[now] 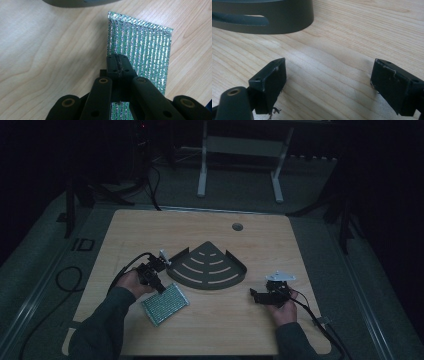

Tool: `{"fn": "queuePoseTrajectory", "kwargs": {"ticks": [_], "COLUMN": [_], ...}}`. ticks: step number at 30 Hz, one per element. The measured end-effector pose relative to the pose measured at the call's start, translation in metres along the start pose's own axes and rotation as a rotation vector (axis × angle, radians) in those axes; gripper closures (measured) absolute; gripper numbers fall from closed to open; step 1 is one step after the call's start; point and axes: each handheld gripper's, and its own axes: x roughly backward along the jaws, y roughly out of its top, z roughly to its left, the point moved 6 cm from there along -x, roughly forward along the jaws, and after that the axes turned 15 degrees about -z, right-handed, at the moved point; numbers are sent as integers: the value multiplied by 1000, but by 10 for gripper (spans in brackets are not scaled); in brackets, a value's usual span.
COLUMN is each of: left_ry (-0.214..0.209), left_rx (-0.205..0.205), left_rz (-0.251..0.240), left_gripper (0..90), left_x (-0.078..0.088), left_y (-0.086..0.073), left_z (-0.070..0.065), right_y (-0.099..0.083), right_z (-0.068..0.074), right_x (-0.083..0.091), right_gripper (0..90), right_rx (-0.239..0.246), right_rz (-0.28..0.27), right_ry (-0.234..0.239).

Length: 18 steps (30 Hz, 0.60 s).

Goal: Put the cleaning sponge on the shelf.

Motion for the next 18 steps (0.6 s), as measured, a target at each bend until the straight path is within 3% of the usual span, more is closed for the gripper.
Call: {"fn": "queuePoseTrajectory", "kwargs": {"ticks": [18], "left_ry": [28], "left_rx": [-7], "left_rz": [-35], "left_gripper": [900], "left_x": [22], "left_y": [7], "left_z": [3], "right_y": [0], "right_z": [0], "right_x": [0], "right_gripper": [127], "right_rx": [0], "right_rz": [0], "right_ry": [0]}}
